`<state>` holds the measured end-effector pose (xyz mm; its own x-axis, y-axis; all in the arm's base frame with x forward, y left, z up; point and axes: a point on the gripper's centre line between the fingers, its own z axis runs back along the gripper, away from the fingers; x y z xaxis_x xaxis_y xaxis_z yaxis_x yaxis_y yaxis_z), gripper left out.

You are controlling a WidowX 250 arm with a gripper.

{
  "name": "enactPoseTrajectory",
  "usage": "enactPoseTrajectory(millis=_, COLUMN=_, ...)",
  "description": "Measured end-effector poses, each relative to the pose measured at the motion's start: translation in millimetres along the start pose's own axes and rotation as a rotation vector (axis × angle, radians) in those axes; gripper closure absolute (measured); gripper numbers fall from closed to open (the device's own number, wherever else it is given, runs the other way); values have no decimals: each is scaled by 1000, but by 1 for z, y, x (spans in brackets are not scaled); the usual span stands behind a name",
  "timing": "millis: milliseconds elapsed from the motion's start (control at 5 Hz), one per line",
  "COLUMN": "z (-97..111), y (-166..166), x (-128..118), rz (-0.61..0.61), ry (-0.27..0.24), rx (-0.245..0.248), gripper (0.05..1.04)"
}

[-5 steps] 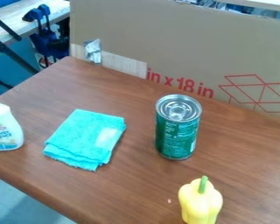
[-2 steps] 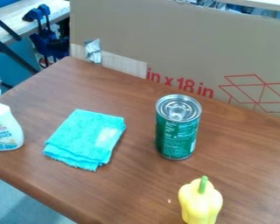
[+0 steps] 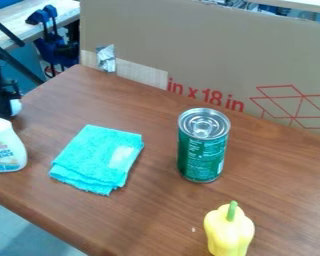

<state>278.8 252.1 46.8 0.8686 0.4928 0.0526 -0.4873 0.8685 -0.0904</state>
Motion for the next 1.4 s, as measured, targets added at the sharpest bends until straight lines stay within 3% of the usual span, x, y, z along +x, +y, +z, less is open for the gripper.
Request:
enactPoseTrajectory(millis=200, z=-13, y=-11, x=-4, rz=23, ry=-10, rx=-8, gripper=756)
enactPoseTrajectory(millis=400, z=-4, y=-18, x=-20, rz=82, ry=-66, rx=15, gripper=756)
enactPoseTrajectory(millis=600, z=-9, y=-19, x=-30, rz=105, ry=-69, rx=5, gripper=721)
enactPoseTrajectory(millis=1000, z=18, y=-12, x=-29, rz=176, ry=-155, rx=-3, gripper=126)
enactPoseTrajectory(millis=1200, z=43, y=-13, x=-29, rz=173, ry=-209, rx=22, gripper=75)
enactPoseTrajectory(millis=1400, z=52, y=-19, x=-35, rz=169, ry=-191, rx=6, gripper=79)
